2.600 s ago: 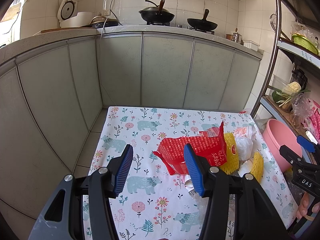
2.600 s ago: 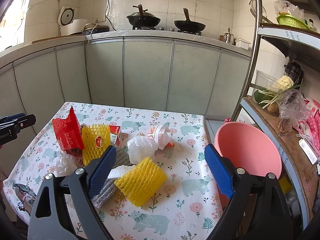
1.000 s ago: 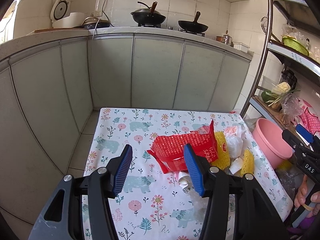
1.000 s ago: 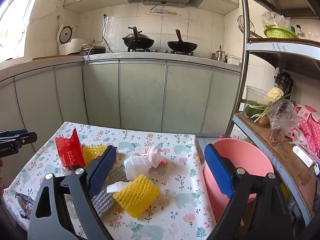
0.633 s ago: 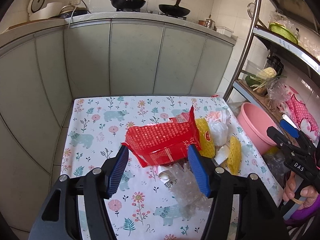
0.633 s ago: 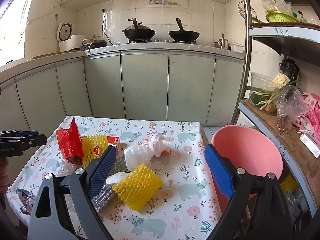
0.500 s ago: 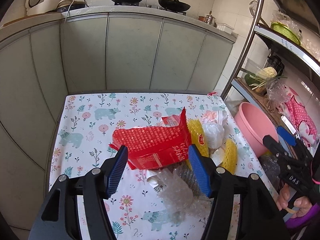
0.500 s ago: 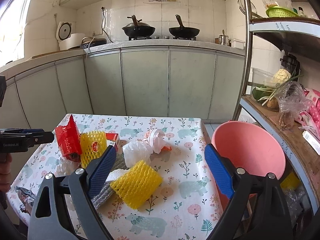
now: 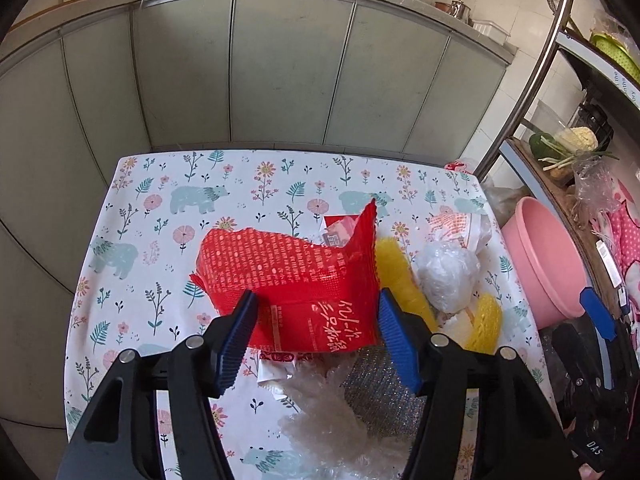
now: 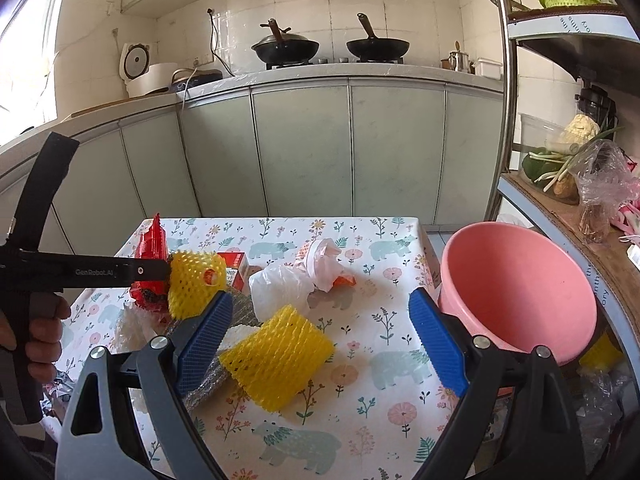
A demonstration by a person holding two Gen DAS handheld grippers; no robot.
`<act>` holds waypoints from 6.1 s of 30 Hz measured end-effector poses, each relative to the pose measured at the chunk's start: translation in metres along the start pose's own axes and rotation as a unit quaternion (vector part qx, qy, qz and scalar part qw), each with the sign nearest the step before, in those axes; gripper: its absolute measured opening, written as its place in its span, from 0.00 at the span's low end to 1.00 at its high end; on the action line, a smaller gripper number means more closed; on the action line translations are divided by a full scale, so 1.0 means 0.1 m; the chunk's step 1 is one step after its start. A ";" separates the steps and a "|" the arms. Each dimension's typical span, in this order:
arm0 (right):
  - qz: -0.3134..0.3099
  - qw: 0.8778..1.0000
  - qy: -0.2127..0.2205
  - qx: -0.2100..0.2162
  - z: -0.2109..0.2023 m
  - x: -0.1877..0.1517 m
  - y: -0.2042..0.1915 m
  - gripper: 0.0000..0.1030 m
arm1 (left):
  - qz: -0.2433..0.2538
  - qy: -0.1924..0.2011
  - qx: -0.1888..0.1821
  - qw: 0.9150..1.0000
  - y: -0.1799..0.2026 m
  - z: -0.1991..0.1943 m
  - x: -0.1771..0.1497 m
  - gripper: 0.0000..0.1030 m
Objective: Collect trash
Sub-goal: 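Reach the left tool to the red mesh bag and close on it, then close the right tool on the yellow foam net, then carry the red bag and yellow net to the pink basin and release both, then return both open tools to the trash on the table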
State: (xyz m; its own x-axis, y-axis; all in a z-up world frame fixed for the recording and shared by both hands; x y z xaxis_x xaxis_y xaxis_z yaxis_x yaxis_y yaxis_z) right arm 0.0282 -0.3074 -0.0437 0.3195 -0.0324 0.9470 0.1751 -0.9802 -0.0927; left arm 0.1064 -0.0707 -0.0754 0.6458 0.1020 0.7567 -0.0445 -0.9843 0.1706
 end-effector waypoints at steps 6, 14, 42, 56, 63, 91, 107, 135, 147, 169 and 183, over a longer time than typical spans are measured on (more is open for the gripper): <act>0.006 1.000 -0.013 0.010 0.06 -0.07 0.00 0.87 | 0.014 0.020 -0.011 1.000 0.02 -0.03 0.03 0.33; 0.004 0.999 -0.026 0.021 0.08 -0.11 -0.04 0.87 | 0.004 0.033 -0.017 0.999 -0.08 -0.19 0.08 0.20; 0.096 0.981 -0.147 0.085 0.35 -0.50 -0.04 0.17 | 0.002 0.103 -0.055 0.993 -0.22 -0.84 0.23 0.15; 0.084 0.995 -0.031 0.035 -0.09 0.02 0.43 0.13 | 0.037 0.146 -0.128 0.980 0.54 -0.98 0.52 0.15; 0.091 0.995 0.007 -0.033 -0.26 0.16 0.97 0.13 | 0.061 0.150 -0.196 0.967 1.21 -0.85 0.60 0.16; 0.124 0.979 -0.044 -0.158 0.02 -0.25 2.02 0.13 | 0.116 -0.004 -0.307 0.945 3.20 0.65 0.06 0.19; 0.146 0.974 -0.058 -0.165 0.05 -0.33 2.11 0.36 | 0.108 -0.034 -0.283 0.952 3.11 0.79 -0.02 0.34; 0.101 0.988 0.015 -0.116 -0.48 0.20 1.47 0.42 | 0.127 0.104 -0.260 0.951 2.41 -0.38 0.51 0.34; 0.090 0.994 0.004 -0.058 -0.38 0.19 1.01 0.43 | 0.099 0.148 -0.150 0.973 1.09 -0.96 0.78 0.34; 0.055 0.997 -0.046 0.022 -0.14 0.04 0.24 0.43 | 0.021 0.041 -0.096 0.994 0.00 -0.91 -0.05 0.34; 0.027 0.992 -0.072 0.104 0.03 0.03 -0.23 0.43 | 0.020 -0.048 -0.069 0.996 0.03 -0.35 -0.51 0.44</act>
State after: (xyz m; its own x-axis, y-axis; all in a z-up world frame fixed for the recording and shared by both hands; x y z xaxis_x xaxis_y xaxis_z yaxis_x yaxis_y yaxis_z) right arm 0.0281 -0.2842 -0.0398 0.4601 -0.0412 0.8869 0.3378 -0.9157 -0.2178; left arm 0.0469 -0.0734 -0.0914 0.7106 0.0417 0.7024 -0.1723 -0.9576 0.2311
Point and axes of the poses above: each gripper's, at about its wrist camera, not at the fingertips, and z roughly the way its jaws point, y to its right, x to its top, the point moved 4 cm from there along z, roughly the way its jaws point, and after that the axes turned 14 degrees about y, right-handed, at the moved point
